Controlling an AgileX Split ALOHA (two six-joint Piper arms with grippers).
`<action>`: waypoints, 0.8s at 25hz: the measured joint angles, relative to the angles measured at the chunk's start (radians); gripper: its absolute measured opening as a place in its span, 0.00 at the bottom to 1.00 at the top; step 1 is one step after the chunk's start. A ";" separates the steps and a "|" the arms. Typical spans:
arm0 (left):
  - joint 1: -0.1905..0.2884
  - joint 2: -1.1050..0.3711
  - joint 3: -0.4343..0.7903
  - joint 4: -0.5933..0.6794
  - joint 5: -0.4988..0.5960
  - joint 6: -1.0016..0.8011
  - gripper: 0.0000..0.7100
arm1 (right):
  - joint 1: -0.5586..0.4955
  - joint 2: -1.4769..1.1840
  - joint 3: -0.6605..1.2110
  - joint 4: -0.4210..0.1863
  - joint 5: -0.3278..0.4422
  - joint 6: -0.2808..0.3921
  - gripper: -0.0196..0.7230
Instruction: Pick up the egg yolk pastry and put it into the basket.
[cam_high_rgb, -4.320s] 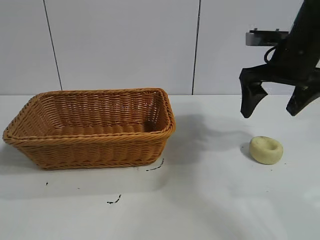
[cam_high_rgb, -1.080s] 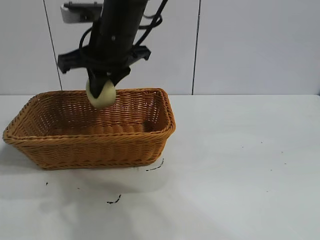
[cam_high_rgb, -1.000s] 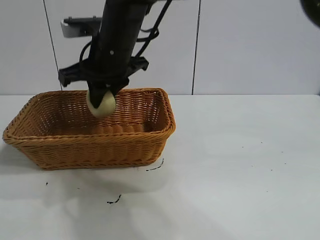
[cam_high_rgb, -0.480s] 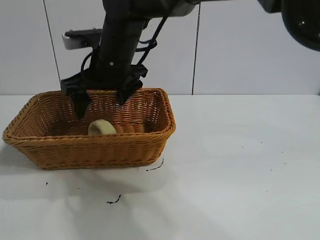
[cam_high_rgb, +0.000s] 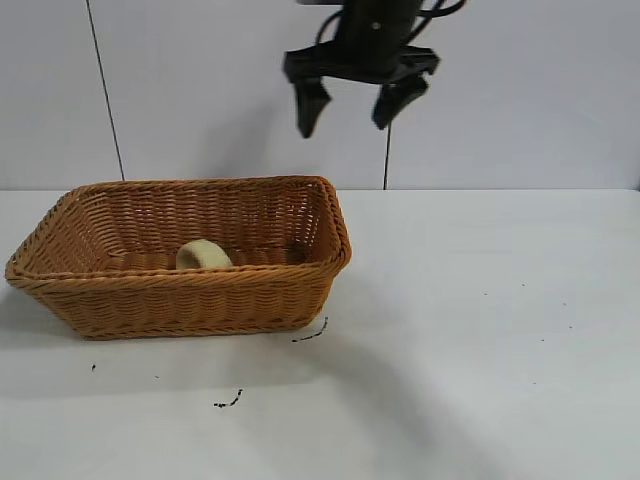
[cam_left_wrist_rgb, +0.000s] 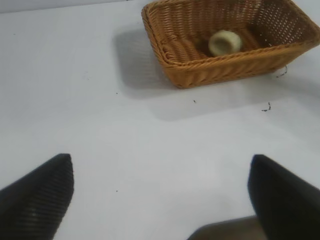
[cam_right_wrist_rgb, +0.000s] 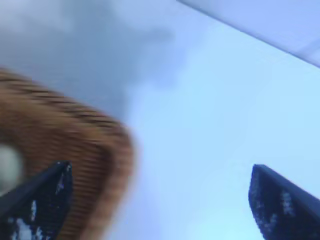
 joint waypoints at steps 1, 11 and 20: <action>0.000 0.000 0.000 0.000 0.000 0.000 0.98 | -0.039 0.000 0.000 -0.005 0.011 0.000 0.92; 0.000 0.000 0.000 0.000 0.000 0.000 0.98 | -0.267 -0.004 0.000 -0.026 0.077 0.000 0.92; 0.000 0.000 0.000 0.000 0.000 0.000 0.98 | -0.276 -0.132 0.190 -0.037 0.076 0.000 0.92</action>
